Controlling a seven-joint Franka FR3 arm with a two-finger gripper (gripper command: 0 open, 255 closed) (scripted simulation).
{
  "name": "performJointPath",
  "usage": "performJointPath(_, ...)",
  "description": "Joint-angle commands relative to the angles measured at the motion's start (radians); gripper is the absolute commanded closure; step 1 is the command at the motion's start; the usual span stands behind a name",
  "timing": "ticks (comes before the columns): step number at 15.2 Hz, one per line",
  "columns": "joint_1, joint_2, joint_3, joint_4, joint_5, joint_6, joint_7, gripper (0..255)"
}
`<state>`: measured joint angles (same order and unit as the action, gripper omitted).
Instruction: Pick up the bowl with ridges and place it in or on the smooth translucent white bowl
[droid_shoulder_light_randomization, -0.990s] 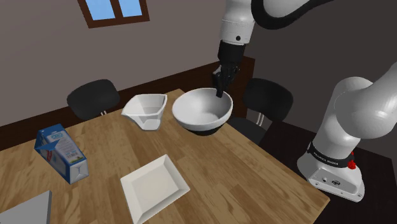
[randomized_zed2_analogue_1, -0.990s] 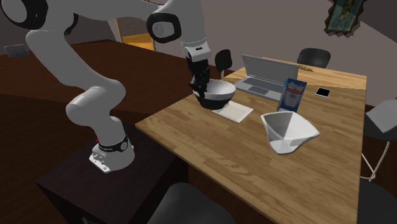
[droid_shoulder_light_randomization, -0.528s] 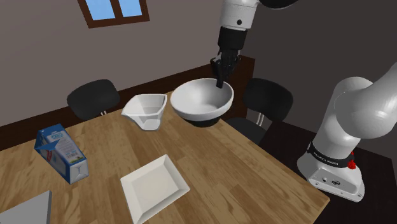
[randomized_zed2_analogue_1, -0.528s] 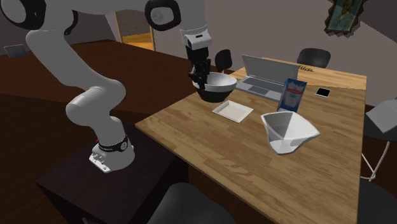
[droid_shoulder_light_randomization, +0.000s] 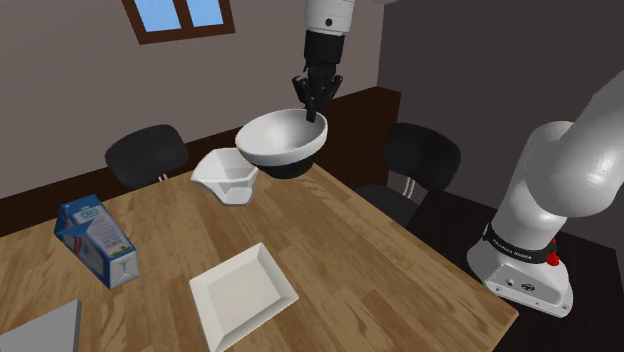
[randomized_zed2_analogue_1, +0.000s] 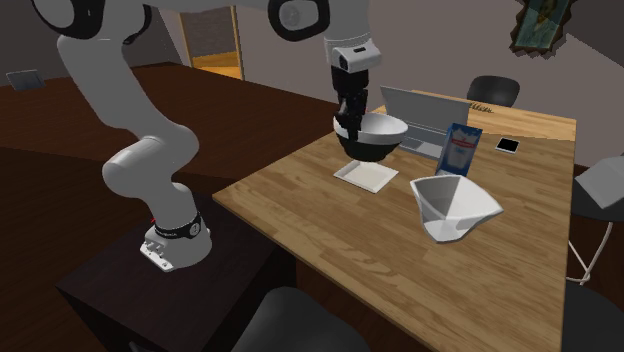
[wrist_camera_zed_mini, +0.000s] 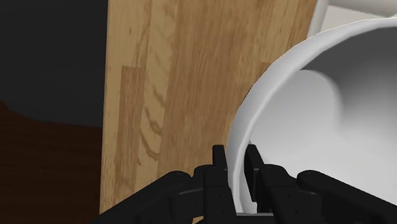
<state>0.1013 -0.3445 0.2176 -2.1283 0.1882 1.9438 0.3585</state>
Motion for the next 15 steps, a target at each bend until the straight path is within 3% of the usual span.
performJointPath(1,-0.011,0.083,-0.001,0.088,-0.018,-0.005,-0.002,255)
performJointPath(9,-0.029,0.408,-0.003,0.481,-0.091,-0.080,0.009,255)
performJointPath(15,-0.011,0.700,-0.008,0.903,-0.153,-0.215,0.021,255)
